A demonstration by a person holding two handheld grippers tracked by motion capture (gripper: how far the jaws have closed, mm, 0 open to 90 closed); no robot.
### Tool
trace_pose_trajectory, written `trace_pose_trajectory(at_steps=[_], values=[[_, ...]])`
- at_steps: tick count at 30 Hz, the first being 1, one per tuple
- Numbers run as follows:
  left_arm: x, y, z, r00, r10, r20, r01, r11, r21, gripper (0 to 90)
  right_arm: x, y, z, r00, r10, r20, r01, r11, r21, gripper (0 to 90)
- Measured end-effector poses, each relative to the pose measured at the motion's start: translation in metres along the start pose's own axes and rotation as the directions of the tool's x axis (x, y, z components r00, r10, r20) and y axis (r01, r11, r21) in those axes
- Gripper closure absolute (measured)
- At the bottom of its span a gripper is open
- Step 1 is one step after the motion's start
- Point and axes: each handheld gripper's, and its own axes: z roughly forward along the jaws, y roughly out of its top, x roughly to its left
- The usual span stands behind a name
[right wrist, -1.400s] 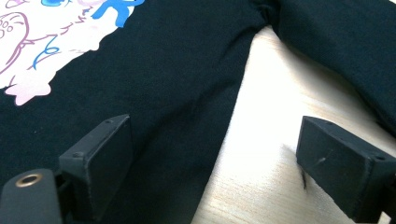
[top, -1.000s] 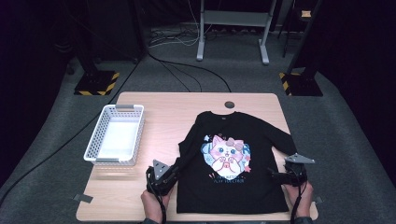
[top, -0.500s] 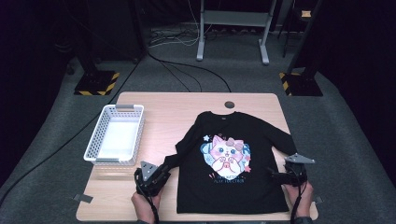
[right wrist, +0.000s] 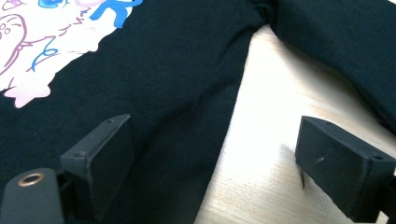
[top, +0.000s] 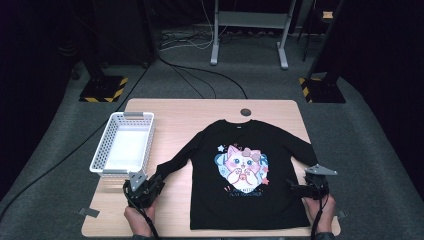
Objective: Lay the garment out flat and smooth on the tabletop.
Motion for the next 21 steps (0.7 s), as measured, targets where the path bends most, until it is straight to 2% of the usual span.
trace_pose_trajectory(at_steps=[9, 13, 17, 21], values=[[0.025, 0.004, 0.006, 0.9979, -0.058, -0.03, 0.058, 0.998, 0.022, 78.2, 0.0, 0.0, 0.0, 1.0, 0.0, 0.002, 0.0, 1.0, -0.001, 11.2], [0.036, 0.003, 0.007, 0.9934, -0.11, -0.031, 0.111, 0.9935, 0.025, 78.0, 0.0, 0.0, 0.0, 1.0, 0.002, 0.003, -0.002, 1.0, -0.001, 11.3], [0.044, 0.001, 0.008, 0.9898, -0.139, -0.029, 0.14, 0.9892, 0.042, 77.5, 0.0, 0.0, 0.0, 1.0, 0.001, 0.003, -0.001, 1.0, -0.001, 11.3], [0.048, -0.002, 0.011, 0.9883, -0.145, -0.046, 0.148, 0.9871, 0.061, 75.9, 0.0, 0.0, 0.0, 1.0, 0.001, 0.003, -0.001, 1.0, -0.002, 11.4]])
